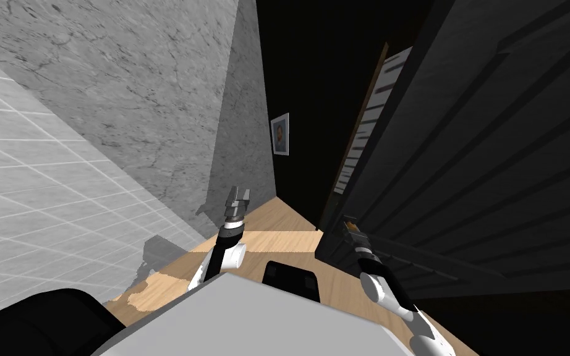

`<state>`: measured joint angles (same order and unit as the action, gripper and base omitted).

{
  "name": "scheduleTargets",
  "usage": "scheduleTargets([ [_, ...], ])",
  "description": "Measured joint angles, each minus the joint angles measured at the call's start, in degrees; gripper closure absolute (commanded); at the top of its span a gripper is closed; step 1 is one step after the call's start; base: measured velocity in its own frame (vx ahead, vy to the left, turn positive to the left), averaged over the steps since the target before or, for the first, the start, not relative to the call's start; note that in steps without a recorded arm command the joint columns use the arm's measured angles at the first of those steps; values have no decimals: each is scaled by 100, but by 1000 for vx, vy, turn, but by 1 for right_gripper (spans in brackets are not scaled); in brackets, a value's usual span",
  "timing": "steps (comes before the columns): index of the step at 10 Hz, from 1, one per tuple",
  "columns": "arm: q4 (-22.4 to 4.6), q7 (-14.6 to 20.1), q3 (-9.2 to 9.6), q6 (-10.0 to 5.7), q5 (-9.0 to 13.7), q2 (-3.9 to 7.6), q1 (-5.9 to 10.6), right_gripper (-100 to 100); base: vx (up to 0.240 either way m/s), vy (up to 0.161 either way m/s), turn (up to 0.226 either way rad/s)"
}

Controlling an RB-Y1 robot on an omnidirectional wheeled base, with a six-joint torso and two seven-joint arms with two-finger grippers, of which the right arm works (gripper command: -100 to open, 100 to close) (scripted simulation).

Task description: Pull the door open

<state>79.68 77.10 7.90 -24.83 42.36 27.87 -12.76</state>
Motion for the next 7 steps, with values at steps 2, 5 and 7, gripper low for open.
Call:
scheduleTargets([
  [2, 64, 125, 98, -93, -18, 152, -79, 100, -250, -53, 150],
  [5, 137, 312, 282, -199, -47, 349, -195, 100, -216, -82, 117],
  [7, 180, 428, 402, -281, -69, 462, -256, 100, -147, -60, 90],
])
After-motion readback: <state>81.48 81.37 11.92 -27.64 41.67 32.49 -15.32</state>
